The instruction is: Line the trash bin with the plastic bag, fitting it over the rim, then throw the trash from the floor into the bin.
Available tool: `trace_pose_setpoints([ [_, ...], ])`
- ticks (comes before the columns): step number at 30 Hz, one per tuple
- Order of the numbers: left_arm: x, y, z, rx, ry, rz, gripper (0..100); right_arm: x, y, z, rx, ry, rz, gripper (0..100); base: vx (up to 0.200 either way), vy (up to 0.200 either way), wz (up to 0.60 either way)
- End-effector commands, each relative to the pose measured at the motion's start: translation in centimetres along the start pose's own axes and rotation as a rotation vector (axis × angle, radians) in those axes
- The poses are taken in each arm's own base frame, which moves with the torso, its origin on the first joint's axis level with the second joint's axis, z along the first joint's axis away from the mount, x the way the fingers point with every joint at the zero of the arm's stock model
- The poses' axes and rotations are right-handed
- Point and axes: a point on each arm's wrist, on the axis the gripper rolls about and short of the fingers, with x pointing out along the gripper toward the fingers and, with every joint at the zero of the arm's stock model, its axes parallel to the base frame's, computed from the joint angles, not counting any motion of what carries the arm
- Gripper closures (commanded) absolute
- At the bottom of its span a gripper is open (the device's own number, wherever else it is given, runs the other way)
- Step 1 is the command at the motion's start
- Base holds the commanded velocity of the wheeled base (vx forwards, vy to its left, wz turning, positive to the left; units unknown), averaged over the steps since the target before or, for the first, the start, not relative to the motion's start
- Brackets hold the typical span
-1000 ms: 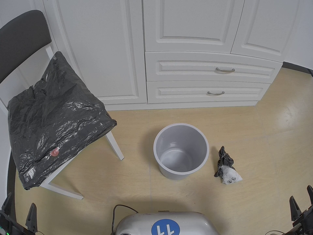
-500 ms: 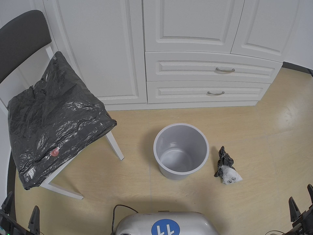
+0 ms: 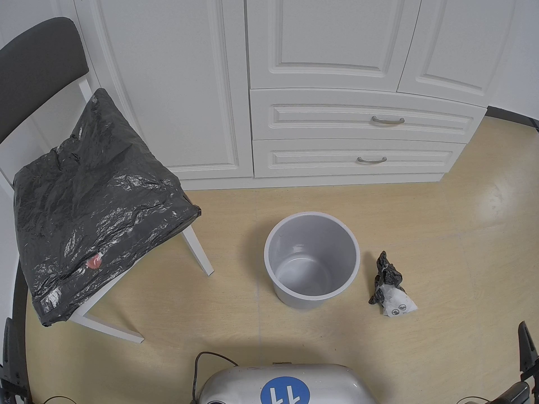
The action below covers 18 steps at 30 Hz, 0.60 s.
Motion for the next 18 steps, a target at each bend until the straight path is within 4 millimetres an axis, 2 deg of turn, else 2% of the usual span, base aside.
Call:
trace_pose_setpoints([
  [1,-0.4,0.0,-0.7,0.066,0.13,-0.024,0,1.4,0.2,3.2,-0.045,-0.001,0.093,0,0.0,0.0,0.0],
  [3,-0.3,0.0,-0.7,0.071,0.177,-0.029,0,2.1,0.1,3.2,-0.055,0.05,0.096,0,0.0,0.0,0.0],
  [8,1.2,-0.1,1.3,0.106,0.257,-0.034,0,4.5,0.0,4.0,-0.06,0.159,0.1,0,0.0,0.0,0.0],
  [11,3.5,-0.2,3.0,0.143,0.324,-0.039,0,5.9,0.0,6.2,-0.06,0.161,0.126,0,0.0,0.0,0.0],
  [18,8.4,-0.2,4.9,0.167,0.449,-0.013,0,9.6,0.1,10.3,-0.058,0.141,0.183,0,0.0,0.0,0.0],
])
